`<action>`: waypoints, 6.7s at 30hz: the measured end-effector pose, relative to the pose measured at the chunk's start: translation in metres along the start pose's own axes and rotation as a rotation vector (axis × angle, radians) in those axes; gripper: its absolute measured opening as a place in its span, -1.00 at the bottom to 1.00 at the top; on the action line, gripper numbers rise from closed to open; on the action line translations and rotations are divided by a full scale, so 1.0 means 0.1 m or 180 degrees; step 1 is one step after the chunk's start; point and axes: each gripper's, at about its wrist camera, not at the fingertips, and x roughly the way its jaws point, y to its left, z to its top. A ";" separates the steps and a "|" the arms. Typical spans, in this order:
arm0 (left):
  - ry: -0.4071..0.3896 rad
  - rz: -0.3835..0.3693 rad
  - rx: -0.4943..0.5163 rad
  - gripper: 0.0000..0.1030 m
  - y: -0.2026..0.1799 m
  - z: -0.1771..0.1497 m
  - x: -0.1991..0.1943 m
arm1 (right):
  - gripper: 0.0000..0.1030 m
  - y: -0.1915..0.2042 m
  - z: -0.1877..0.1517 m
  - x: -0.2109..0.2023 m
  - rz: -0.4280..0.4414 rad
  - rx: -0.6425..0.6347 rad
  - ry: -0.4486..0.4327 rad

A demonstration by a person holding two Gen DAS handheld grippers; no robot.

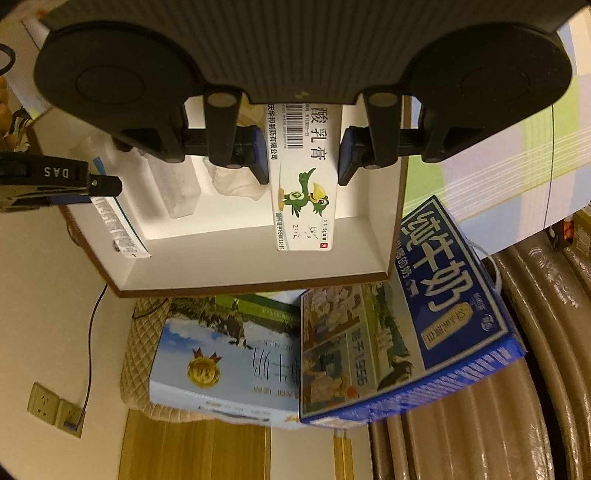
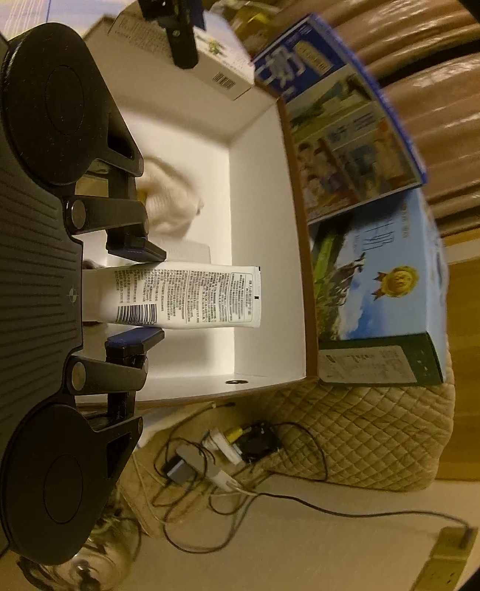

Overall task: Organize objects
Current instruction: 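Lower both items into the brown box and open both grippers, then withdraw both grippers from the box back over the table items, then grasp the white pill bottle with the left gripper while the right approaches the yellow packet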

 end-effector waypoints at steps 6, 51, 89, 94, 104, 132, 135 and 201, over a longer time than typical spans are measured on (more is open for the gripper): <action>0.0133 0.0043 -0.0010 -0.36 0.01 0.03 0.28 | -0.31 0.12 0.08 0.29 -0.0269 -0.0347 0.0118; 0.0139 0.0067 0.0063 0.10 -0.02 0.14 0.53 | 0.00 0.02 0.14 -0.13 0.0140 -0.0285 -0.0067; 0.0138 0.0003 -0.0571 0.72 0.05 -1.06 -1.36 | 0.49 0.10 -0.97 -1.45 0.0524 -0.0044 -0.0053; 0.0218 0.0032 -0.0611 0.73 0.06 -1.24 -1.44 | 0.49 0.13 -1.12 -1.49 0.0539 -0.0056 0.0013; 0.0384 0.0063 -0.0628 0.77 0.02 -1.55 -1.51 | 0.49 0.16 -1.34 -1.54 0.0545 -0.0083 0.0104; 0.0771 0.0242 -0.0788 0.78 0.18 -2.15 -1.39 | 0.49 0.45 -1.84 -1.16 0.0622 -0.0428 0.0561; 0.0781 0.0235 -0.0772 0.78 0.16 -2.17 -1.36 | 0.49 0.44 -1.86 -1.13 0.0616 -0.0435 0.0597; 0.0679 0.0239 -0.0768 -0.20 0.60 -2.67 -0.74 | 0.49 0.52 -1.80 -0.52 0.1028 -0.1213 0.0448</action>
